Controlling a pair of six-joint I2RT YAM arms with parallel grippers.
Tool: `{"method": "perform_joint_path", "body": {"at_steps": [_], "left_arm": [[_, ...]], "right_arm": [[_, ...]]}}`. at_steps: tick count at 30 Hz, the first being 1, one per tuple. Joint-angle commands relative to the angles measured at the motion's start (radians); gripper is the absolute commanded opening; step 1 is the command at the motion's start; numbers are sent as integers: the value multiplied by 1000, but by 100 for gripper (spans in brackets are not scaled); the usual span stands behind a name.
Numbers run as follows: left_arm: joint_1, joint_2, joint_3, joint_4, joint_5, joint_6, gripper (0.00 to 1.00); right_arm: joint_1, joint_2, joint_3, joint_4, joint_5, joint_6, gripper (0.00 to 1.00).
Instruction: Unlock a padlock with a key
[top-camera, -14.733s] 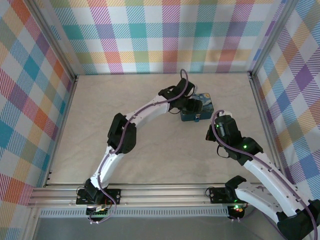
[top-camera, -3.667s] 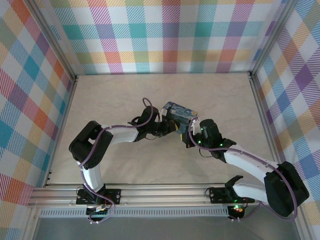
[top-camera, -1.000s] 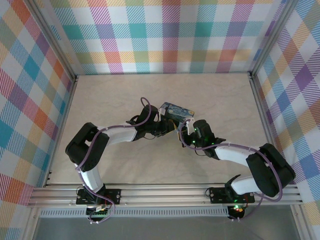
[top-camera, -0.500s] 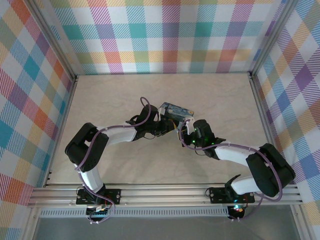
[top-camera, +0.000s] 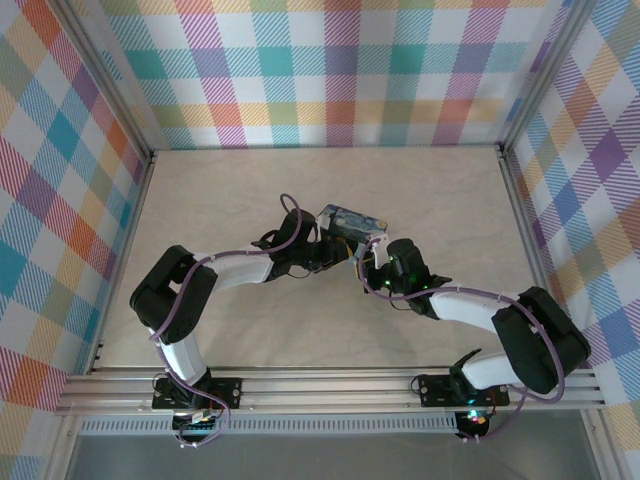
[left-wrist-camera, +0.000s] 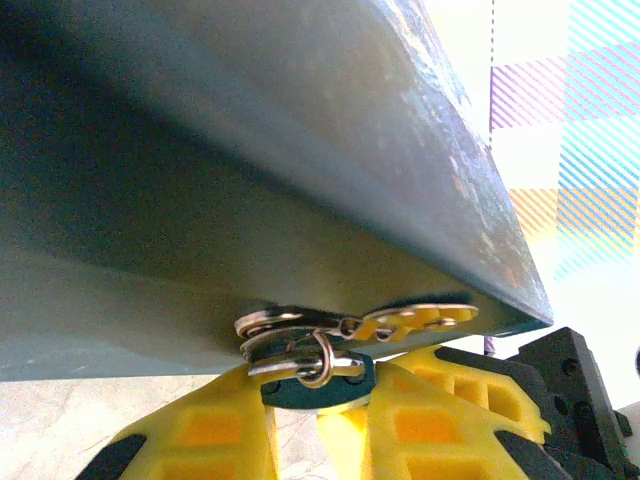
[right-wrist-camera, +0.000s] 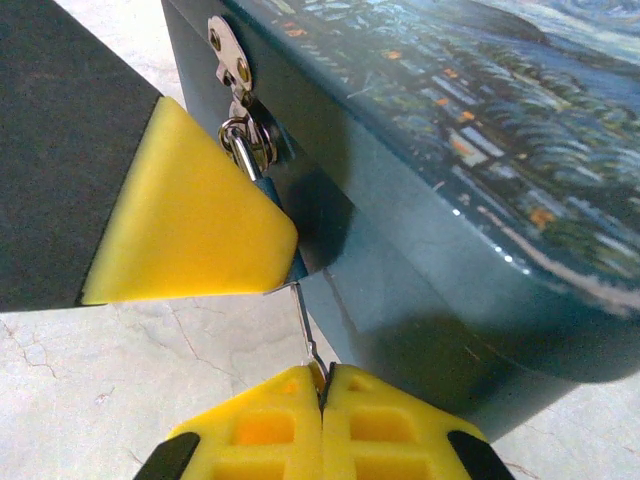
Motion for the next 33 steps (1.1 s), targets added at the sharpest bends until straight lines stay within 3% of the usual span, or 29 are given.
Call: {"method": "perform_joint_path", "body": {"at_steps": [1, 16, 33], "left_arm": [[-14, -25, 6, -18, 49, 0, 18], [-19, -16, 14, -21, 43, -24, 17], [-19, -3, 15, -18, 35, -33, 17]], "right_arm": [[5, 2, 44, 141, -6, -38, 0], [28, 40, 71, 138, 1, -83, 0], [28, -18, 49, 175, -15, -38, 0]]}}
